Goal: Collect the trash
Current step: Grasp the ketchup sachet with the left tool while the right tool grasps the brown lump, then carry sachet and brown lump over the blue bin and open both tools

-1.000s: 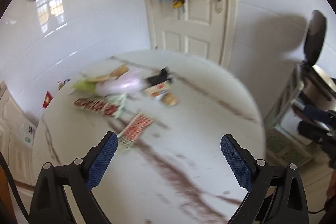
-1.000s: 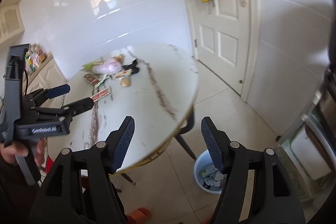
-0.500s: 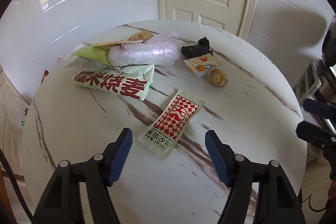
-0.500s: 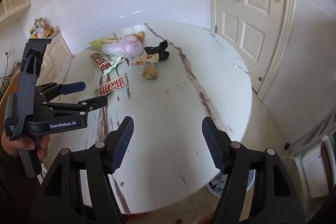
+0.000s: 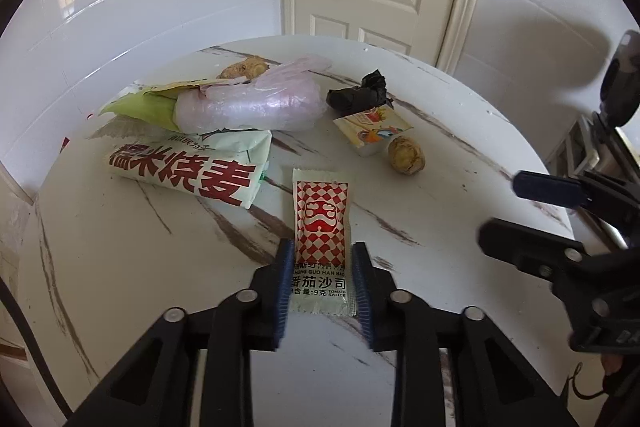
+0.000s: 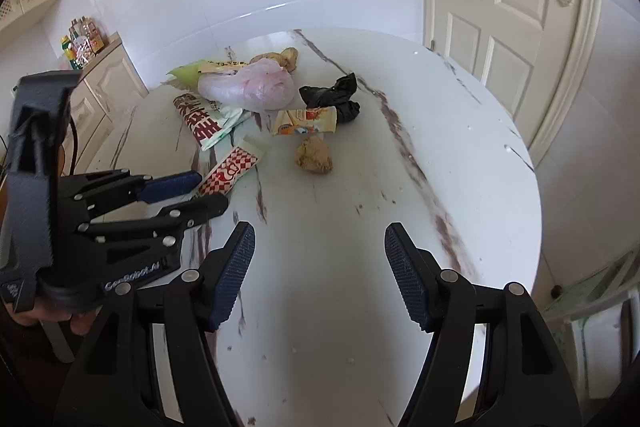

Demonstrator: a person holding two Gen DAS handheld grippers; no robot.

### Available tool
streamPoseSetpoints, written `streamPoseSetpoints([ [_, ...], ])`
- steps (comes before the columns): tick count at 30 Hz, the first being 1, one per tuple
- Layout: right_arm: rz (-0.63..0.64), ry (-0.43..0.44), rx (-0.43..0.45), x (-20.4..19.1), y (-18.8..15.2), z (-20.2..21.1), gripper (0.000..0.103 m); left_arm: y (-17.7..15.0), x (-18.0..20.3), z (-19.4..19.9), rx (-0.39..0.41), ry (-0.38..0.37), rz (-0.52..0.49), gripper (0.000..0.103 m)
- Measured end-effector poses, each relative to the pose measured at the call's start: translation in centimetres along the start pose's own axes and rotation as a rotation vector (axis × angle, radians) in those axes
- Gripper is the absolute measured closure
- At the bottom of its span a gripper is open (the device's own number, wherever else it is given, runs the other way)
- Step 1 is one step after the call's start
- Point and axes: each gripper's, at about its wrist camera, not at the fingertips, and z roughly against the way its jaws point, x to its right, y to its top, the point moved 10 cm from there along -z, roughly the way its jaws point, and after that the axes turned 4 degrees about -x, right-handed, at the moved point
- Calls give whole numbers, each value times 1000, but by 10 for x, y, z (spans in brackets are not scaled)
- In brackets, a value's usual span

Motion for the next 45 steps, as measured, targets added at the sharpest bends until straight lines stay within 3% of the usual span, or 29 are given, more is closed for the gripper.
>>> streamPoseSetpoints([
  [9, 29, 1, -40, -6, 28, -38, 39, -13, -24, 20, 40, -49, 92, 91],
  [10, 25, -1, -43, -6, 31, -43, 42, -14, -28, 23, 44, -39, 97, 103],
  [13, 20, 5, -52, -7, 38, -55, 60, -16, -32, 31, 52, -38, 99, 103],
  [17, 31, -8, -49, -9, 44, -59, 63, -20, -38, 25, 22, -41, 120, 103],
  [18, 32, -8, -49, -10, 44, -60, 64, -18, -38, 25, 30, -58, 145, 102],
  [19, 39, -15, -48, -10, 45, -60, 74, -17, -36, 26, 33, -84, 163, 97],
  [20, 51, -30, -46, -9, 45, -61, 77, -15, -32, 26, 34, -102, 169, 92],
  [28, 42, 18, -21, -8, 27, -38, 78, -8, -19, 7, 14, -47, 138, 81],
  [30, 31, 37, -12, -6, 22, -32, 78, -7, -16, 6, 13, -48, 138, 76],
  [31, 26, 45, -8, -5, 19, -29, 78, -7, -12, 6, 13, -54, 127, 68],
  [33, 16, 66, -4, -5, 16, -23, 78, -7, -7, 5, 17, -42, 114, 65],
  [36, 9, 74, 11, -3, 12, -15, 78, -8, -7, 3, 27, 6, 92, 80],
  [39, 1, 84, 25, -2, 5, -8, 78, -9, -11, 4, 47, -29, 136, 92],
  [42, -4, 87, 29, 0, -1, -4, 78, -12, -22, 8, 59, -58, 218, 95],
  [45, -15, 93, 36, 1, -9, 3, 78, -14, -16, 16, 65, -52, 207, 97],
])
